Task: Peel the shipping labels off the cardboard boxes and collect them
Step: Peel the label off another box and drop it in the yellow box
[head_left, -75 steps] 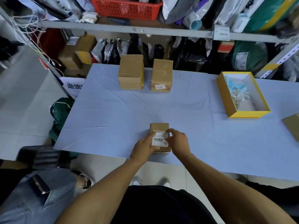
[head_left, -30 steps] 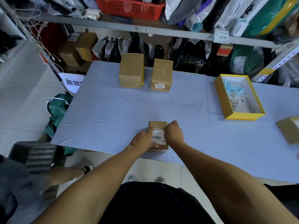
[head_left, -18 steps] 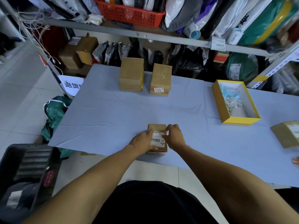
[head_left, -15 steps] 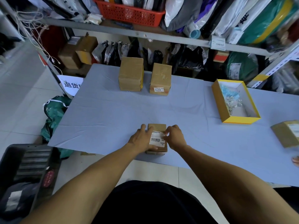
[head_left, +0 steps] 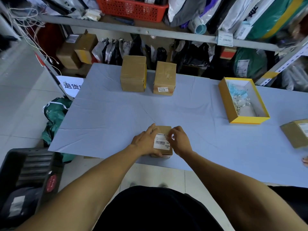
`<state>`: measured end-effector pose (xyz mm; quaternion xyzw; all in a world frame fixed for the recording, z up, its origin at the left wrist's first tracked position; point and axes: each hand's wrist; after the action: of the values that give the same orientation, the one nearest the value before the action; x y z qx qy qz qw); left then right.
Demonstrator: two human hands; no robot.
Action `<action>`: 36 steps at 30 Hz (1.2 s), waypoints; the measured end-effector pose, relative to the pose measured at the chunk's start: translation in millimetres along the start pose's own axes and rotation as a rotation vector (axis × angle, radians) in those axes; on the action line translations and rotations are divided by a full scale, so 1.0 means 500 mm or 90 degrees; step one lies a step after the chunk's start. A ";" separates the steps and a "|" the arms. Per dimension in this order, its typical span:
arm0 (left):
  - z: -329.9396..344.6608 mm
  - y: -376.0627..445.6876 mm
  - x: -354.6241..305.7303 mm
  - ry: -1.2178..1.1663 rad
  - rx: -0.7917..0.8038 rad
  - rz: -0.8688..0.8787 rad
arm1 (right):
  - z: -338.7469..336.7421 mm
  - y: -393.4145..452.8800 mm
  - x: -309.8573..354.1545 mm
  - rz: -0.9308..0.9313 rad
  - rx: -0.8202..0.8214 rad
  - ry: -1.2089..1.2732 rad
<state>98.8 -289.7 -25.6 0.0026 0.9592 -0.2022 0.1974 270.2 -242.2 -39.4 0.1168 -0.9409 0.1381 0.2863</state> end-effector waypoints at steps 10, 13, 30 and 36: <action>-0.029 -0.006 0.010 0.023 0.038 0.019 | -0.004 0.018 0.009 0.029 0.003 0.017; -0.028 -0.009 0.009 0.028 0.031 0.018 | -0.004 0.007 0.009 -0.027 0.003 -0.030; -0.023 -0.013 0.006 0.027 0.029 0.009 | -0.017 -0.012 0.009 0.094 -0.011 0.213; -0.028 -0.016 0.004 0.017 0.029 0.001 | -0.014 0.006 0.025 0.071 0.038 0.019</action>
<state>91.2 -291.8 -11.6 0.0108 0.9570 -0.2236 0.1847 262.8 -239.1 -27.4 0.0707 -0.9371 0.1839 0.2882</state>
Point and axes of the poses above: each hand's wrist, its own y-axis towards the middle knuckle, its own z-axis out of the palm, x = y × z, and after that the axes turned 2 degrees about -x, right-handed
